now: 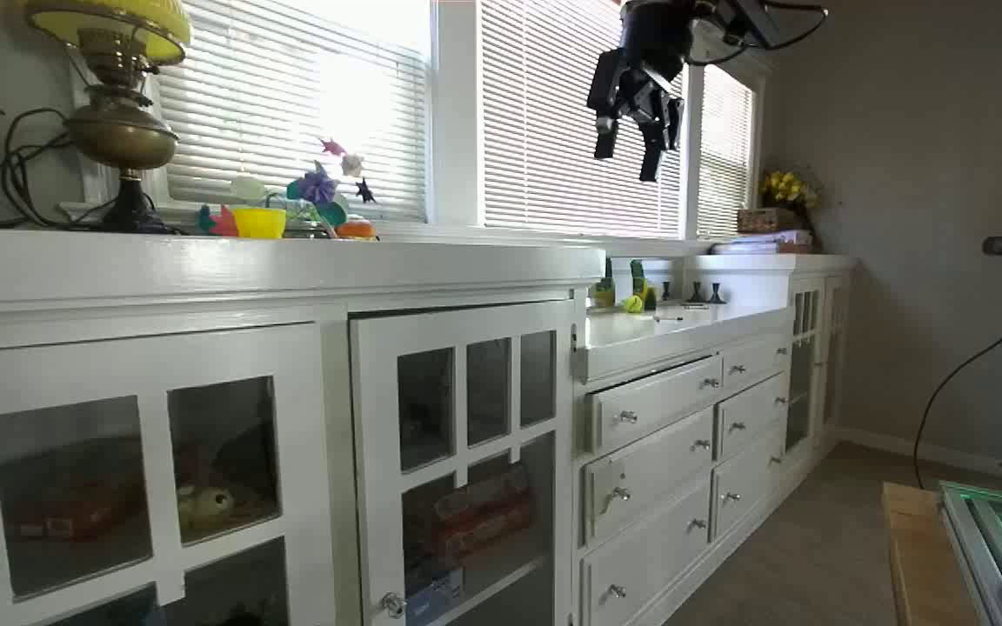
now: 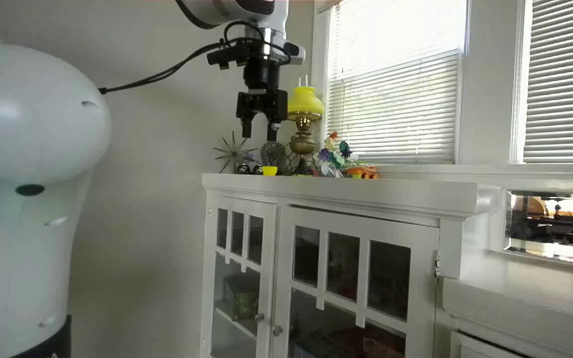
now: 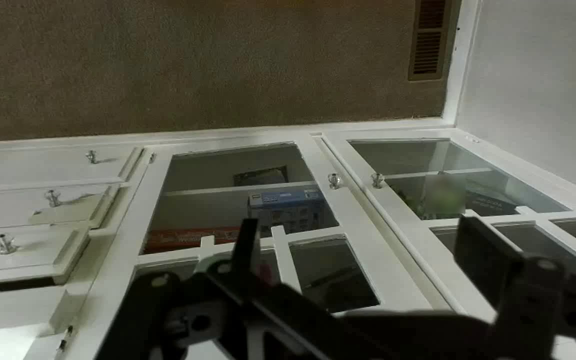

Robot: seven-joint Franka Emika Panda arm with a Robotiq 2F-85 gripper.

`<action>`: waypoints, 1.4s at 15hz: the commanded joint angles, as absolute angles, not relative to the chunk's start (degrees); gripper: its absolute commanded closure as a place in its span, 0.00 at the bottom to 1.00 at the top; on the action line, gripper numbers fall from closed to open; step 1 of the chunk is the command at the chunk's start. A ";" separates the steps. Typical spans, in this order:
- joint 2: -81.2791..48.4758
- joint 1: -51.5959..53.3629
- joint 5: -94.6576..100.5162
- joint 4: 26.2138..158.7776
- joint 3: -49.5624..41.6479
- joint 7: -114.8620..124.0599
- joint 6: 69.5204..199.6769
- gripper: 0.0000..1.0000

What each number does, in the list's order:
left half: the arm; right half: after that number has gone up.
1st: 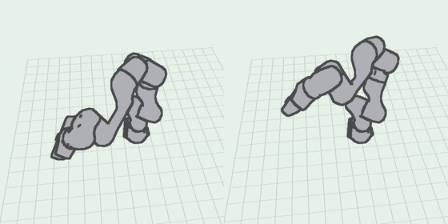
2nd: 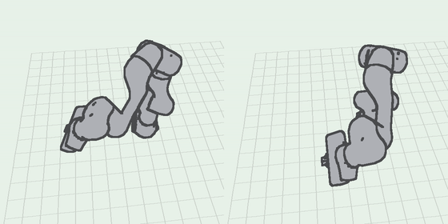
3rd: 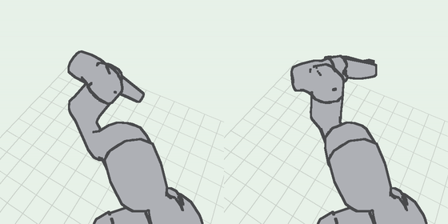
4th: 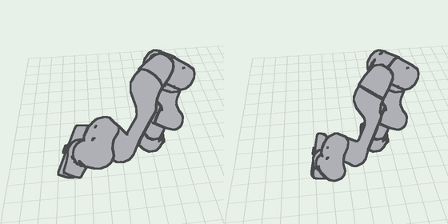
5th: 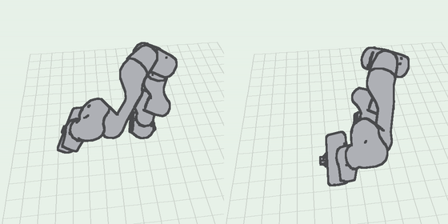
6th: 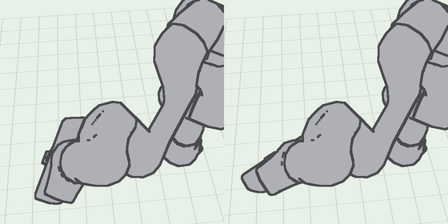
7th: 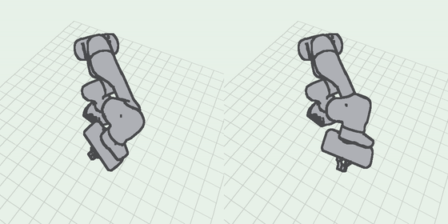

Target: Open the cabinet door on the right.

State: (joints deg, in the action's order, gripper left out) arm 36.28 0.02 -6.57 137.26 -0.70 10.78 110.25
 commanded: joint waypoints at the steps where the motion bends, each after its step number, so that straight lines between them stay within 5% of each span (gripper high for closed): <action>1: 36.26 -0.83 -7.02 137.12 -0.05 10.37 110.10 0.00; 9: 35.16 -0.95 -6.79 137.41 0.69 11.43 111.08 0.00; 21: 9.81 -0.83 0.75 138.15 11.42 24.85 150.81 0.00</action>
State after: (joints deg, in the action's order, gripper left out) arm 15.67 -0.76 -2.55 141.32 10.14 21.14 145.77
